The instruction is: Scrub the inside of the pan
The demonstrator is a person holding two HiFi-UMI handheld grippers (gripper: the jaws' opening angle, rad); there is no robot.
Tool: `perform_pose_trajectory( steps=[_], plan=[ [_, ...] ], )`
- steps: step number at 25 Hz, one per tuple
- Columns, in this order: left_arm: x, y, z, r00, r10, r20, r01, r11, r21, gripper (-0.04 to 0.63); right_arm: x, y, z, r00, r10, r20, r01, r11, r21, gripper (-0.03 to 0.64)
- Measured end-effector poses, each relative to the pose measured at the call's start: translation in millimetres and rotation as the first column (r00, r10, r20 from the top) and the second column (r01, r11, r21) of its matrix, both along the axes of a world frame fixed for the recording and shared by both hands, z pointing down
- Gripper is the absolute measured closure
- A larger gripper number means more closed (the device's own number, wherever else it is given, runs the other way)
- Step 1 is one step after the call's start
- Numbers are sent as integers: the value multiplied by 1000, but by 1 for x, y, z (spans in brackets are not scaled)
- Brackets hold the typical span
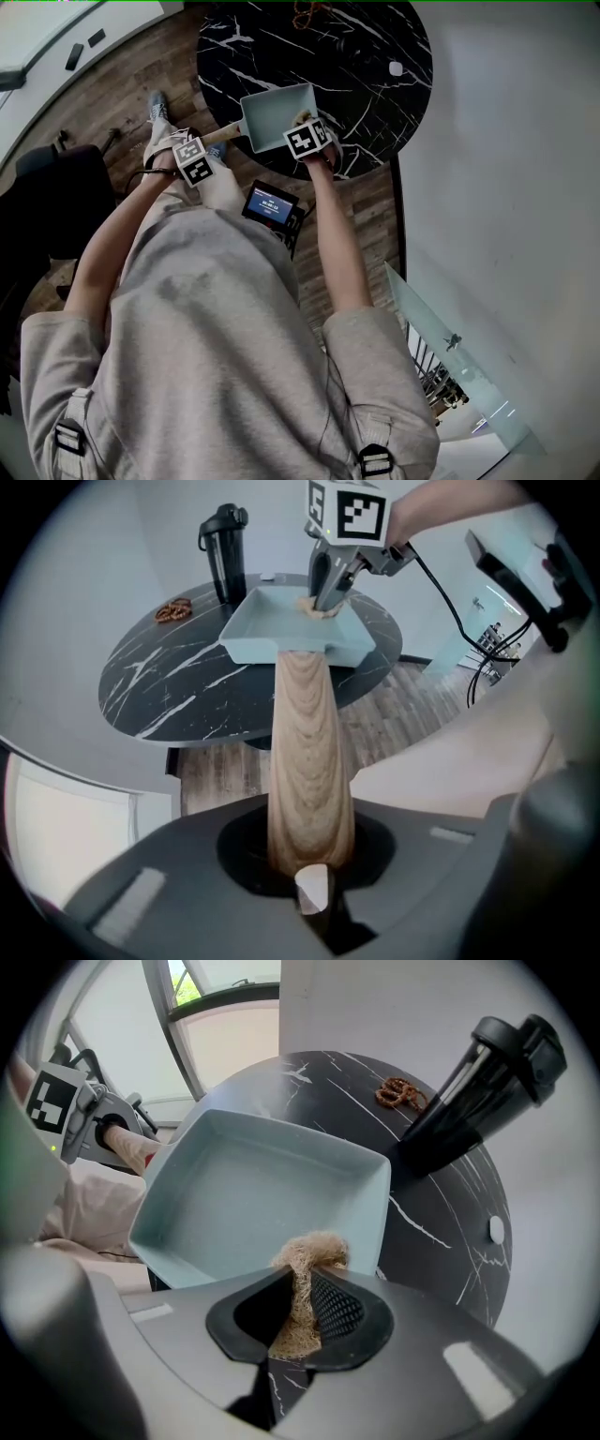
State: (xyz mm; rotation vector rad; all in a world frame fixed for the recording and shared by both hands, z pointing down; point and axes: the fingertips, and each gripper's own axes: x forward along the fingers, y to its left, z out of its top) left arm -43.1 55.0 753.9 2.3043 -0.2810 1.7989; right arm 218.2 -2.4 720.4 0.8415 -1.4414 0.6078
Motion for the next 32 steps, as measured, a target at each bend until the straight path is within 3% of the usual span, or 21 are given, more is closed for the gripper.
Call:
perform_pose_trajectory(
  steps=[6,9,12,17,32],
  plan=[
    [35,-9,-8,996,83,-39,-83,996,23,457,-1,1,-1,1000,1,3,-1,1000,5,549],
    [51,-16,-7,994,113,-6,-113,993,45,532,-2,1,1,1000,5,4,-5,1000,-2,549],
    [52,-13,-6,995,99,3,-99,995,15,552,-1,1,0,1000,5,3,-5,1000,3,549],
    [51,-9,-5,995,103,6,-102,994,-27,558,0,-3,-2,1000,11,-17,-10,998,54,548],
    [50,-8,-5,992,122,18,-121,992,-31,560,-16,-77,-11,1000,-5,-20,8,988,156,548]
  ],
)
